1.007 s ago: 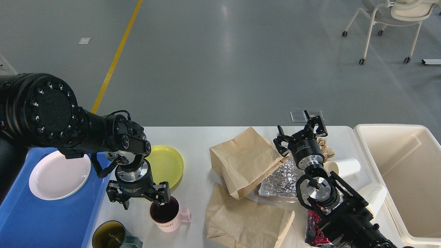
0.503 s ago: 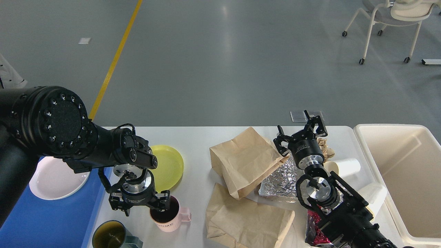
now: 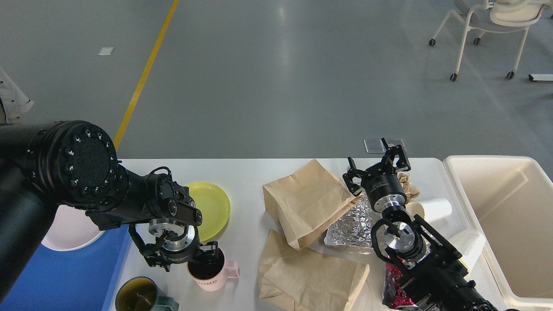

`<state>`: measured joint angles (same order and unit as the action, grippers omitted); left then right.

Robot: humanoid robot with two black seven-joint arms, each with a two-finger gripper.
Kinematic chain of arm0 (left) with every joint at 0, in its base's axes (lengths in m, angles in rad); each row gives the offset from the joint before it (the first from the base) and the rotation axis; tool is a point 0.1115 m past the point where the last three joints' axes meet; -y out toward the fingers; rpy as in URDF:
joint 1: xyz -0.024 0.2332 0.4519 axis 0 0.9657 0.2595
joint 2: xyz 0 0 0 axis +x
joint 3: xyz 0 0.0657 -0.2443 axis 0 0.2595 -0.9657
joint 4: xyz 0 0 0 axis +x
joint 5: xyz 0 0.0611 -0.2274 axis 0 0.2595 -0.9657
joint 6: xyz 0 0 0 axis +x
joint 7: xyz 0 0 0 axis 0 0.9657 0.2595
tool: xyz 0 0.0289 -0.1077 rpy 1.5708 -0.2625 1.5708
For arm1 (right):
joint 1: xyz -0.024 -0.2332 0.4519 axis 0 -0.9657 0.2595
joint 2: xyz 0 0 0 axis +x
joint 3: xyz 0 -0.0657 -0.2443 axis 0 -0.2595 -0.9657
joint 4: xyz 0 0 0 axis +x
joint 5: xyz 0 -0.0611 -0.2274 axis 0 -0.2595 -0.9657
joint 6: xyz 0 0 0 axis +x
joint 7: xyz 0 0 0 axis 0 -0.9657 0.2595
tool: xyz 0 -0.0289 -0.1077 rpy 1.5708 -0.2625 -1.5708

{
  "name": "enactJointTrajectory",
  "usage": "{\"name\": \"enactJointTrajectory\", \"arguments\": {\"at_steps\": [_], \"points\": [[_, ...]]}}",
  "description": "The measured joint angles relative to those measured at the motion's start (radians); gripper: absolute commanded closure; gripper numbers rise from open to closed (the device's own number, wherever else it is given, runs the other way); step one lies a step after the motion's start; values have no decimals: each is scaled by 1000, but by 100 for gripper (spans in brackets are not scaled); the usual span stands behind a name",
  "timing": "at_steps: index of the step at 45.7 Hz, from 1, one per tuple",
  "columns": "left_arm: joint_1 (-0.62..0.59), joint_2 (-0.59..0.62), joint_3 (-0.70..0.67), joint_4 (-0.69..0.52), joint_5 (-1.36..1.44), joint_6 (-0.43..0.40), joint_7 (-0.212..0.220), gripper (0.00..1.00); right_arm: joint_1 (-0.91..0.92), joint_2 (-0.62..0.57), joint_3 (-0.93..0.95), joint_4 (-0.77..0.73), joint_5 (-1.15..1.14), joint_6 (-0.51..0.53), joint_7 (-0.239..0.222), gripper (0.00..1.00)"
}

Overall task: Tidy desktop
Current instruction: 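Lower the left gripper onto the pink mug and grasp it, then lift the pink mug with the left gripper and carry it to the blue tray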

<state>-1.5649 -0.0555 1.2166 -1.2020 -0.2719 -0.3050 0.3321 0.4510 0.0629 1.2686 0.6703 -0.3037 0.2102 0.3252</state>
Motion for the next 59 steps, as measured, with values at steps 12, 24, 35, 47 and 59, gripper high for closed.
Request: {"name": "enactJointTrajectory", "arguments": {"at_steps": [12, 24, 35, 47, 59], "points": [[7, -4, 0, -12, -25, 1, 1, 79, 0, 0, 0, -1, 0, 0, 0, 0], [9, -4, 8, -46, -23, -3, 1, 100, 0, 0, 0, -1, 0, 0, 0, 0], [6, 0, 16, -52, -24, 17, 1, 100, 0, 0, 0, -1, 0, 0, 0, 0], [-12, 6, 18, -52, -23, 70, 1, 100, 0, 0, 0, -1, 0, 0, 0, 0], [-127, 79, 13, -139, -19, 65, 2, 100, 0, 0, 0, -1, 0, 0, 0, 0]]}}
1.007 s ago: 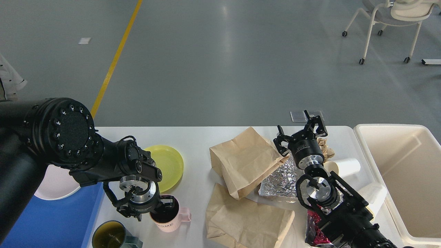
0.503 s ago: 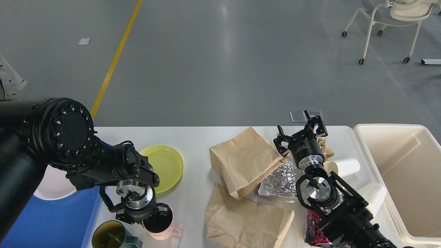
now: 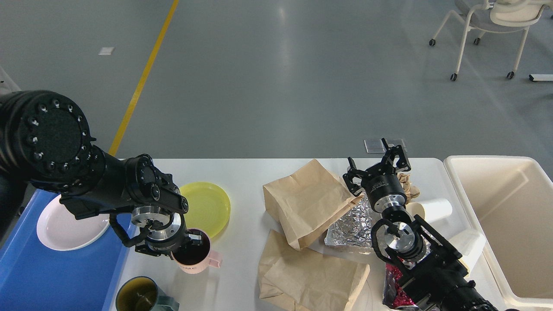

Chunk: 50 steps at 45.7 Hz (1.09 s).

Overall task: Tidy desktop
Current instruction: 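Lift the pink mug with the left gripper and carry it to the blue tray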

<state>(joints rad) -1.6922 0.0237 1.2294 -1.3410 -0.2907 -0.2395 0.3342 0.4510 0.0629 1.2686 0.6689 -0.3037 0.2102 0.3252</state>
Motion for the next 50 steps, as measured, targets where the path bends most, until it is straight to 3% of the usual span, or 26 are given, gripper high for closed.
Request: {"name": "enactJointTrajectory", "arguments": {"at_steps": [19, 23, 31, 37, 44, 50], "points": [[-339, 233, 3, -37, 86, -28, 79, 100, 0, 0, 0, 2, 0, 0, 0, 0], [-433, 306, 6, -50, 91, -120, 107, 100, 0, 0, 0, 1, 0, 0, 0, 0], [-654, 489, 17, -55, 132, -449, 189, 100, 0, 0, 0, 0, 0, 0, 0, 0], [-829, 587, 57, -54, 216, -676, 207, 100, 0, 0, 0, 0, 0, 0, 0, 0], [-938, 619, 136, -52, 240, -718, 207, 100, 0, 0, 0, 0, 0, 0, 0, 0], [-941, 661, 187, -51, 261, -720, 208, 100, 0, 0, 0, 0, 0, 0, 0, 0]]}}
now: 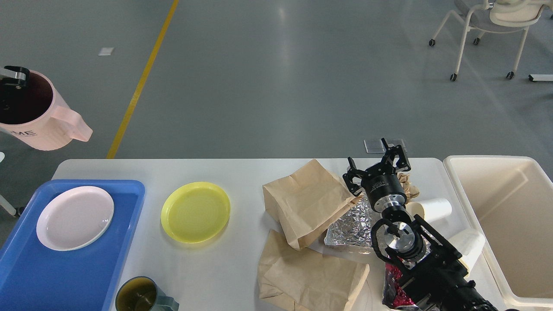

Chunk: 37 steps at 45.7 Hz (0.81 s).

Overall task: Tidy desktop
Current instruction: 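Lift the pink mug with the left gripper and carry it to the blue tray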

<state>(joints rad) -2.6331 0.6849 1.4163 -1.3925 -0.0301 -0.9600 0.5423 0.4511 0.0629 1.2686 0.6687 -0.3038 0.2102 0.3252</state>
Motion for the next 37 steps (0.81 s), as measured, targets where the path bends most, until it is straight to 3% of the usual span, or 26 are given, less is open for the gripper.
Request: {"name": "enactJointTrajectory", "arguments": {"at_steps": [11, 14, 24, 37], "points": [[191, 169, 41, 15, 117, 3, 0, 100, 0, 0, 0, 0, 0, 0, 0, 0], [258, 222, 49, 16, 123, 37, 0, 100, 0, 0, 0, 0, 0, 0, 0, 0], [527, 355, 12, 19, 127, 266, -2, 100, 0, 0, 0, 0, 0, 0, 0, 0], [840, 366, -139, 20, 122, 576, -12, 100, 0, 0, 0, 0, 0, 0, 0, 0]]}}
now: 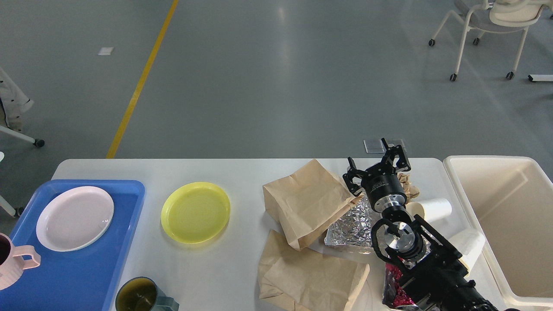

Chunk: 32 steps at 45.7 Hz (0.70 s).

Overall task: Tidy desktop
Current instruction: 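Lift the pink mug with the left gripper and carry it to the blue tray, then set the pink mug on the blue tray corner and open the left gripper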

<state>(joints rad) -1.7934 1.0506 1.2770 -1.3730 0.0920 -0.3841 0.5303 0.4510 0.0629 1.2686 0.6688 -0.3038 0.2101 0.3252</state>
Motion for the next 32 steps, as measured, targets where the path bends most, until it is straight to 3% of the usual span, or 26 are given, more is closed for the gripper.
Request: {"name": "enactJointTrajectory", "arguments": {"at_steps": [7, 11, 24, 32], "points": [[150, -17, -57, 11, -3, 200, -2, 100, 0, 0, 0, 0, 0, 0, 0, 0], [233, -32, -118, 24, -2, 266, -2, 100, 0, 0, 0, 0, 0, 0, 0, 0], [467, -68, -295, 126, -6, 344, -3, 100, 0, 0, 0, 0, 0, 0, 0, 0], [542, -76, -354, 152, 0, 361, -3, 99, 0, 0, 0, 0, 0, 0, 0, 0]]}}
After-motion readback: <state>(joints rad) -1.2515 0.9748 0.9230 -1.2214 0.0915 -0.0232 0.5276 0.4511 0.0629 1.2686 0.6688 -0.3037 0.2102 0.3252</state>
